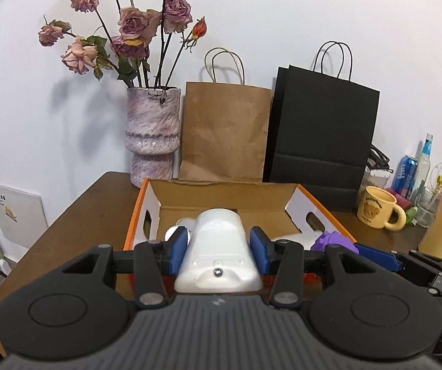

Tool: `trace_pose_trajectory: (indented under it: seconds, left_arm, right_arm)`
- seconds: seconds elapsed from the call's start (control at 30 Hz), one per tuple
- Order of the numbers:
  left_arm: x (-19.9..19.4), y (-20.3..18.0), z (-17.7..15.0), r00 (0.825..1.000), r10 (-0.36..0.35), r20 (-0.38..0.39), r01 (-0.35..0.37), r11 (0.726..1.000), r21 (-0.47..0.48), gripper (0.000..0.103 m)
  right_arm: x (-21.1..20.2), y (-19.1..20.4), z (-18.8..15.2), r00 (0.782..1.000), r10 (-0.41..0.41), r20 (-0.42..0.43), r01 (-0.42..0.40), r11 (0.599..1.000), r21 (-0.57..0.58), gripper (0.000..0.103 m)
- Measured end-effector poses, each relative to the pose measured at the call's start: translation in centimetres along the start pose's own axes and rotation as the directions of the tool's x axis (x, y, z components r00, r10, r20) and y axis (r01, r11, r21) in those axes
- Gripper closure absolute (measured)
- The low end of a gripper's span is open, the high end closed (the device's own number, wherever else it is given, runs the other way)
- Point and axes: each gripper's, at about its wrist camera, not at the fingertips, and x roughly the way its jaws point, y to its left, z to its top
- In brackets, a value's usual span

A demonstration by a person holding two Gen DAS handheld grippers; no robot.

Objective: Organize rigid objects
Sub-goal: 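Lower the white bottle and purple cap into the red box and open both tools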

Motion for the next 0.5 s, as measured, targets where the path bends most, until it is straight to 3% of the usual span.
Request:
trace_pose_trajectory:
  seconds: [0.5]
  left_arm:
    - [6.7, 0.1, 2.2, 1.000, 0.010, 0.015, -0.009, 0.999, -0.042, 0.058]
  right_arm:
    - [6.8, -2.4, 2.5, 1.000, 0.000, 0.013, 0.000, 1.000, 0.021, 0.050]
